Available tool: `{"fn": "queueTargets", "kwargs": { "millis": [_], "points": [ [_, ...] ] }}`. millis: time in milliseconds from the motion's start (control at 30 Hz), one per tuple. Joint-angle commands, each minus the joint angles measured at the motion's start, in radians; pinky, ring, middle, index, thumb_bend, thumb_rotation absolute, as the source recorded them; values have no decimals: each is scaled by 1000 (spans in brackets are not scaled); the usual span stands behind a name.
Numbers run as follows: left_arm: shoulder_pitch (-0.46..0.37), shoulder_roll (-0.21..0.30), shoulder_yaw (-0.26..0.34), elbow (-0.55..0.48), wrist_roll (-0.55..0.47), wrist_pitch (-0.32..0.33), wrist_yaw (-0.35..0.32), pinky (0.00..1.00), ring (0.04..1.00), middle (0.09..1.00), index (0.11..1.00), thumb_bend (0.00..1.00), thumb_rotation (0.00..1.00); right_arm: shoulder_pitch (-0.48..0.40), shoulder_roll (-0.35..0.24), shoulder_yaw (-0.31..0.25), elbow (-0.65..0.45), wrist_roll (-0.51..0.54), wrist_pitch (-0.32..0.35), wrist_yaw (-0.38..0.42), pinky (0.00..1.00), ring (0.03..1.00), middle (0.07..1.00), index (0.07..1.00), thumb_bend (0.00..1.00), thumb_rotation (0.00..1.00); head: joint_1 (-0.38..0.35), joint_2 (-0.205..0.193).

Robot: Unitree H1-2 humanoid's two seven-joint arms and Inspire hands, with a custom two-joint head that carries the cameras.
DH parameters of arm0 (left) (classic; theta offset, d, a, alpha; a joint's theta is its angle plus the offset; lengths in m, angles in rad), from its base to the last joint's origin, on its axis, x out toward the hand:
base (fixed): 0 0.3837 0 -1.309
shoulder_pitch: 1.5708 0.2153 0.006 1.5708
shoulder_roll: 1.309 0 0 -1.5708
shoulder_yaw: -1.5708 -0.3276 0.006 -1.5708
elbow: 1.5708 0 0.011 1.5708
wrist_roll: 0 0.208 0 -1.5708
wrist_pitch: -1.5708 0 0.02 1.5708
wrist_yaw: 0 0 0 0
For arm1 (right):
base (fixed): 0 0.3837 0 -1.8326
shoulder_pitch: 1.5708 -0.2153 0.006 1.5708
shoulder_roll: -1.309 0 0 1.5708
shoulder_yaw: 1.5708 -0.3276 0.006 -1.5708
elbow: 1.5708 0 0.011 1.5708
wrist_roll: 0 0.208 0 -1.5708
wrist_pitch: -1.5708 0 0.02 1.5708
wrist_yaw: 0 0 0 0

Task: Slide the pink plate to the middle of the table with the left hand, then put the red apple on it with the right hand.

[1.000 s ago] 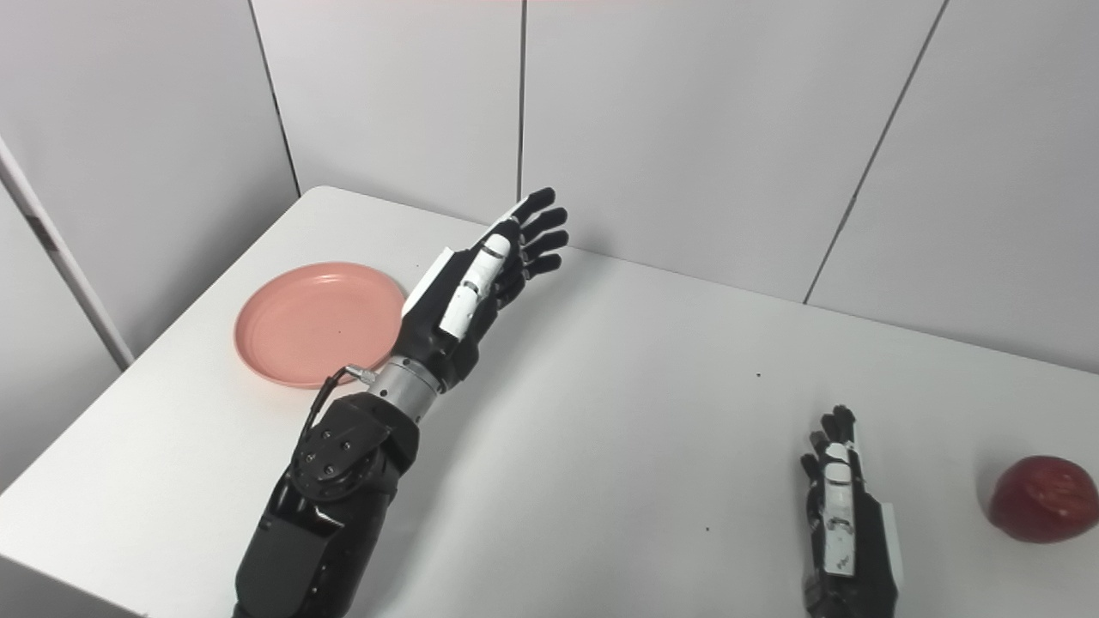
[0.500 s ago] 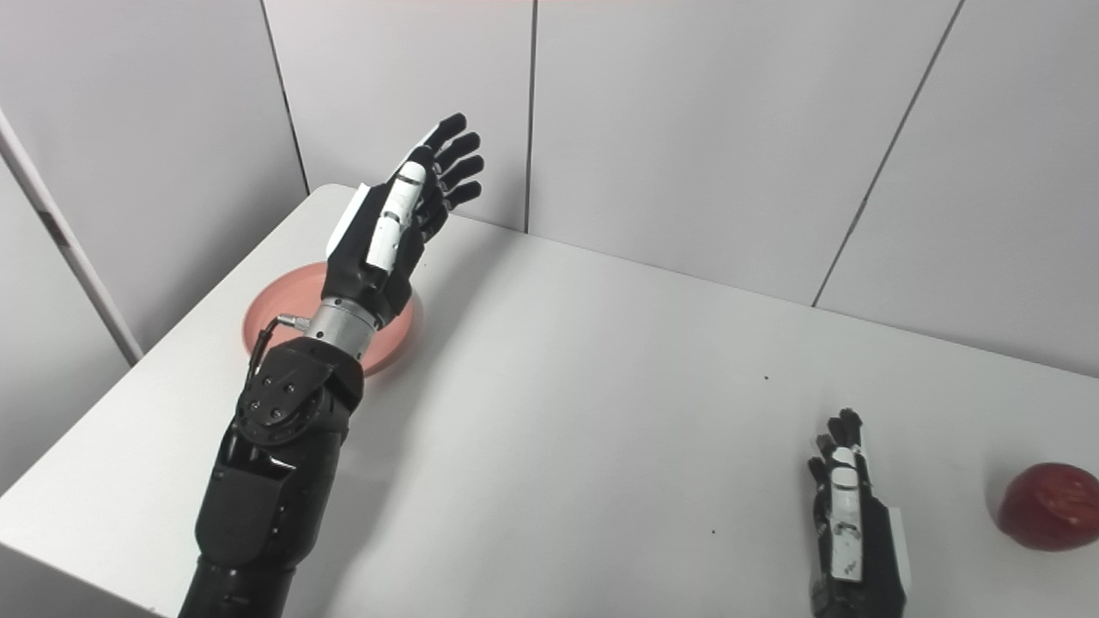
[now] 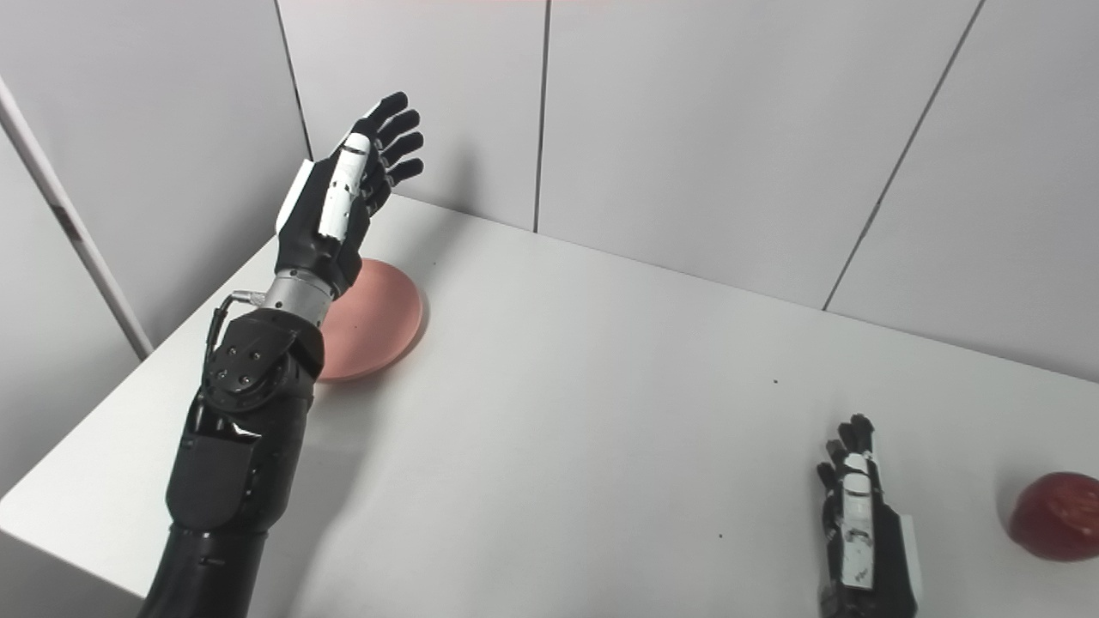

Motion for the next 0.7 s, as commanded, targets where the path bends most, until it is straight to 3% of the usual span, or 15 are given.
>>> {"fn": "queueTargets", "kwargs": {
  "millis": [0, 233, 667],
  "points": [
    [-63, 26, 20, -11, -13, -32, 13, 849, 877, 882, 857, 353, 1000, -8, -11, -11, -12, 7, -41, 8, 1000, 1000, 1000, 1000, 145, 1000, 4, 0],
    [-75, 67, 71, 28, -25, -25, 31, 853, 877, 878, 853, 350, 1000, -8, -14, -11, -23, 20, -16, 11, 1000, 1000, 1000, 1000, 149, 1000, 12, -3],
    [-70, 149, 134, 145, -91, -84, 4, 883, 902, 900, 874, 375, 1000, -6, -9, -9, -38, 16, 0, -3, 1000, 1000, 1000, 1000, 126, 1000, 15, -8]
  ]
}}
